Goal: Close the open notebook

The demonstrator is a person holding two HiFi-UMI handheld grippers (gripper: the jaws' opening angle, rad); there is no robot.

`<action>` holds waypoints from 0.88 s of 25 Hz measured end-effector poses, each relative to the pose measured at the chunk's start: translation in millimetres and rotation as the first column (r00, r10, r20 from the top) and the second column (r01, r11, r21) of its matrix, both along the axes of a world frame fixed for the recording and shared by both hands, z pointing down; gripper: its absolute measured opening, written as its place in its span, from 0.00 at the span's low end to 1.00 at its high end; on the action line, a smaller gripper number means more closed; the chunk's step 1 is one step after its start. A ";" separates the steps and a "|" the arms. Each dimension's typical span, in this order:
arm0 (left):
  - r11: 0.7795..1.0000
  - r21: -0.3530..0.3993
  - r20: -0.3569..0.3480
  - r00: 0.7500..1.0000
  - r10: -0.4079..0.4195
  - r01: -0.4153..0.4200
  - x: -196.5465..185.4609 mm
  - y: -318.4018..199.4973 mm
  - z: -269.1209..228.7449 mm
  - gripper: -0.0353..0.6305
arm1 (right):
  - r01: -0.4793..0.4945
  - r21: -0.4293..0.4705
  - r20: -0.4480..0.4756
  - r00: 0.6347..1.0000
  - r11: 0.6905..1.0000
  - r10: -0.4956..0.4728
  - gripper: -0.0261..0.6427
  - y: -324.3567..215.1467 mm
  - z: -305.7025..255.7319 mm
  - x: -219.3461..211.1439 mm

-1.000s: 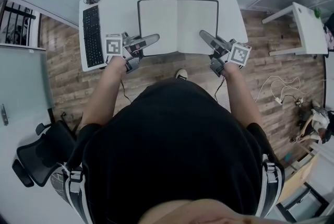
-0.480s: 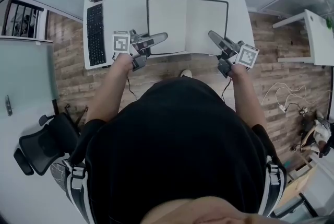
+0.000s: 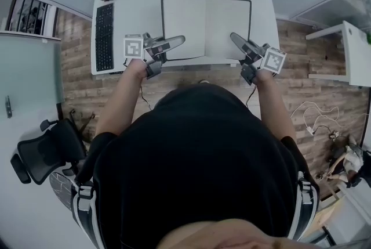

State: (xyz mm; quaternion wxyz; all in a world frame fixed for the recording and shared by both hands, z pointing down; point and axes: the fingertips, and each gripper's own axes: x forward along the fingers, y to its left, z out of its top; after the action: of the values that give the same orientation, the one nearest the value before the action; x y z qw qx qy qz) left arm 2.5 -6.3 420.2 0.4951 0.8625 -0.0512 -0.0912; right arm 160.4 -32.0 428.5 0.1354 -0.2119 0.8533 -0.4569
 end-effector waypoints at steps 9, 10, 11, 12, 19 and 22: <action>1.000 0.001 -0.007 1.000 -0.022 0.022 -0.6 -0.5 -3.0 0.15 | 0.031 0.009 0.004 1.000 0.999 -0.031 0.13 -6.2 -2.6 -5.2; 1.000 0.004 -0.004 1.000 -0.022 0.022 -0.9 -0.6 -3.4 0.15 | 0.031 0.011 0.002 1.000 0.999 -0.031 0.13 -6.3 -1.7 -5.0; 1.000 0.008 -0.001 1.000 -0.023 0.023 -1.5 -0.7 -3.6 0.15 | 0.031 0.014 0.001 1.000 0.999 -0.031 0.13 -6.4 -1.1 -5.3; 1.000 0.012 0.001 1.000 -0.024 0.024 -1.6 -0.9 -3.8 0.15 | 0.031 0.016 0.001 1.000 0.999 -0.031 0.13 -6.3 -1.5 -5.6; 0.999 0.011 0.012 0.999 -0.043 0.043 32.9 -0.7 -7.0 0.15 | 0.033 0.022 0.018 0.999 0.999 -0.033 0.13 -6.4 -4.4 31.4; 0.999 -0.001 0.011 0.999 -0.051 0.051 32.4 3.3 -6.2 0.15 | 0.039 0.029 0.031 0.999 0.999 -0.040 0.13 -2.2 -5.5 31.6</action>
State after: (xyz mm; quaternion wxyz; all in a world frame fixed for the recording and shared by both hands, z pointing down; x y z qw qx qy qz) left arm 34.8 -3.1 414.0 0.4927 0.8612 -0.0761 -0.0991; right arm 192.0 -34.2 423.0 0.1429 -0.1856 0.8615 -0.4505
